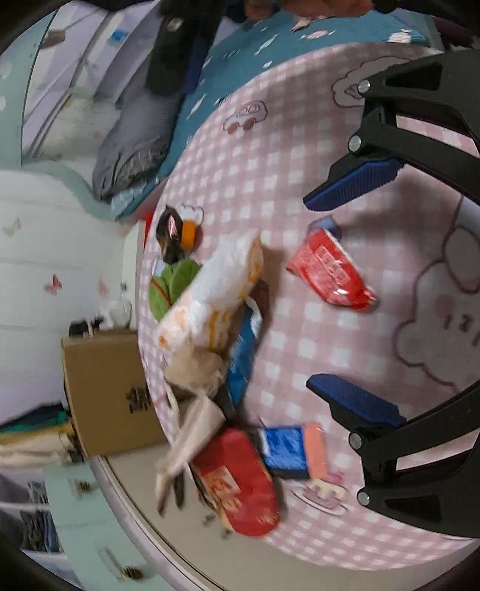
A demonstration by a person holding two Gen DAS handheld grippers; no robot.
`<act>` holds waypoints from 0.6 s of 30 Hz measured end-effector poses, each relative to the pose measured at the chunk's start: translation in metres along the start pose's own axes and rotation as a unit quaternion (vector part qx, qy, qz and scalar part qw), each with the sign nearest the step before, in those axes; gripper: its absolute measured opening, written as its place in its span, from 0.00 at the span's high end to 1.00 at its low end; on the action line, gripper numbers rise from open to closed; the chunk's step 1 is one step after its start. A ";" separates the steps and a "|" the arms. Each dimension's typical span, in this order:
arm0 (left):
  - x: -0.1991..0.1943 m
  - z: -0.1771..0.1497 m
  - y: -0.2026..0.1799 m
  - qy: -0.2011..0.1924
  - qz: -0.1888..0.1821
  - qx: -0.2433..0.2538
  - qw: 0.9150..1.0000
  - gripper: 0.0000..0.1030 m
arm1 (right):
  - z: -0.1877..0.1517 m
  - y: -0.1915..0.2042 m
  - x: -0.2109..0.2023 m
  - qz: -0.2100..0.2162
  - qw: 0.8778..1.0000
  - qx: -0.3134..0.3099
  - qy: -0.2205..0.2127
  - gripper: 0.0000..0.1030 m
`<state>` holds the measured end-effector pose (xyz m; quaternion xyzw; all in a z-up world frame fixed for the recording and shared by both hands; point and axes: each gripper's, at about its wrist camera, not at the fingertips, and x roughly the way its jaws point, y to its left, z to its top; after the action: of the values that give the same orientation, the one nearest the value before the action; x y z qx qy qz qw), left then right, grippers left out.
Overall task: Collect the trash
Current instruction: 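Return to the table and grasp the red wrapper with the left tool, then grasp the white plastic bag with the right tool while the left tool holds the red wrapper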
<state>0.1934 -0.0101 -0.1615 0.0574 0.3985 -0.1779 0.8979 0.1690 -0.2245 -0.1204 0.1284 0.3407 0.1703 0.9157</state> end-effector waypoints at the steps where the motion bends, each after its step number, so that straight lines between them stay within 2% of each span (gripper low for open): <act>1: 0.004 0.002 0.001 0.005 -0.009 0.004 1.000 0.15 | 0.004 0.005 0.009 0.007 1.000 -0.007 0.007 0.06; 2: 0.007 0.003 0.001 0.010 -0.020 0.006 1.000 0.18 | 0.007 0.010 0.019 0.013 1.000 -0.013 0.016 0.06; 3: 0.009 0.003 0.001 0.015 -0.030 0.008 0.999 0.40 | 0.010 0.016 0.030 0.017 0.999 -0.020 0.026 0.06; 4: 0.012 0.003 0.001 0.025 -0.042 0.007 0.999 0.55 | 0.012 0.020 0.037 0.018 0.999 -0.025 0.032 0.06; 5: 0.012 0.003 0.001 0.030 -0.045 0.004 0.999 0.64 | 0.013 0.024 0.046 0.022 0.999 -0.030 0.040 0.06; 6: 0.009 0.002 0.003 0.024 -0.048 0.000 0.999 0.68 | 0.014 0.030 0.059 0.033 0.997 -0.036 0.052 0.06; 9: -0.002 -0.007 0.010 0.015 -0.048 -0.014 0.999 0.73 | 0.014 0.042 0.090 0.047 0.994 -0.049 0.083 0.06; 11: -0.012 -0.015 0.020 0.007 -0.040 -0.036 0.999 0.73 | 0.012 0.047 0.105 0.054 0.993 -0.053 0.095 0.10; 12: -0.016 -0.019 0.026 0.005 -0.036 -0.049 0.998 0.73 | 0.012 0.050 0.112 0.058 0.992 -0.053 0.100 0.23; 13: -0.020 -0.022 0.030 0.003 -0.034 -0.057 0.998 0.73 | 0.011 0.051 0.117 0.059 0.991 -0.050 0.106 0.41; 15: -0.028 -0.029 0.039 -0.004 -0.026 -0.077 0.997 0.73 | 0.009 0.052 0.124 0.055 0.991 -0.044 0.114 0.60; 16: -0.031 -0.031 0.042 -0.008 -0.022 -0.082 0.996 0.73 | 0.009 0.052 0.125 0.051 0.991 -0.045 0.114 0.65; 18: -0.039 -0.036 0.047 -0.018 -0.018 -0.095 0.995 0.74 | 0.004 0.049 0.117 0.057 0.992 -0.038 0.110 0.67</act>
<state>0.1618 0.0528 -0.1589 -0.0384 0.3979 -0.1568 0.9031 0.2437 -0.1337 -0.1682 0.0932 0.4242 0.2485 0.8658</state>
